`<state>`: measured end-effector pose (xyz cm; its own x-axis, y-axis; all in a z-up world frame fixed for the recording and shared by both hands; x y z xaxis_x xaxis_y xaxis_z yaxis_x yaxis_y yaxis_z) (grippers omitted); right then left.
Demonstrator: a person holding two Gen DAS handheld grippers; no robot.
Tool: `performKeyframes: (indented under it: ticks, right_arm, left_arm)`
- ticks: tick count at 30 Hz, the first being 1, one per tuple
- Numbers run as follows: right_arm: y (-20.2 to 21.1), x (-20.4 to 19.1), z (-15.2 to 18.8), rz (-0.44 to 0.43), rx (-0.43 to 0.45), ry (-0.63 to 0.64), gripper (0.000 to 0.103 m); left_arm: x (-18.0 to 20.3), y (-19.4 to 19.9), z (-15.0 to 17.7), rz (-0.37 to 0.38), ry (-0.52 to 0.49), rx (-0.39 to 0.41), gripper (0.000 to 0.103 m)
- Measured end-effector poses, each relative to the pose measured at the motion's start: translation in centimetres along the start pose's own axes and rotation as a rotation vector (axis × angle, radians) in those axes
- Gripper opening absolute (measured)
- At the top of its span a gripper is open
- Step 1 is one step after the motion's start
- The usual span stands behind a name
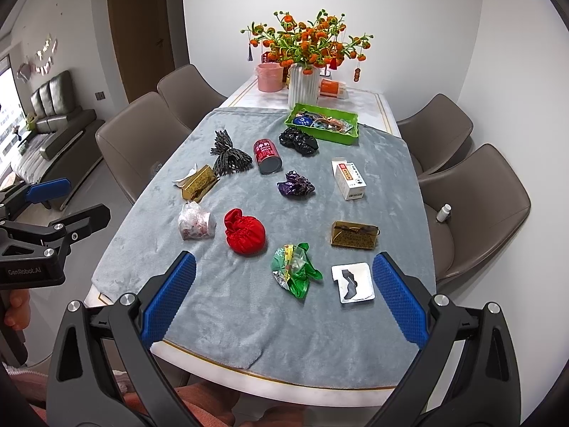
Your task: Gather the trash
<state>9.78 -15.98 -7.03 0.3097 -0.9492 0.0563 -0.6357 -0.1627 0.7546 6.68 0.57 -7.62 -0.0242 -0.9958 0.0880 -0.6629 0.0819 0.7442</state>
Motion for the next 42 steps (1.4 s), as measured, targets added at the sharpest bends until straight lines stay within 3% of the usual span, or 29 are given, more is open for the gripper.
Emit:
performKeyframes:
  ticks: [42]
  right_arm:
    - [-0.13, -0.02, -0.25, -0.001, 0.0, 0.002, 0.096]
  left_arm:
    - [-0.15, -0.05, 0.16, -0.003, -0.004, 0.0, 0.099]
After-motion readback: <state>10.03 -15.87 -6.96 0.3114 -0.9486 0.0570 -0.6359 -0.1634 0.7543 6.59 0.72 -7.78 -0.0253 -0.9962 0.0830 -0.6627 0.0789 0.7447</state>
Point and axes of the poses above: each gripper's, at about its wrist camera, not at the fingertips, and y roughly against the way its jaws point, x to its right, z to its underside, the point moved 10 cm from there along -y, roughly the way its jaws point, and after that the axes turned 5 degrees about z, right-handed, at the moved point
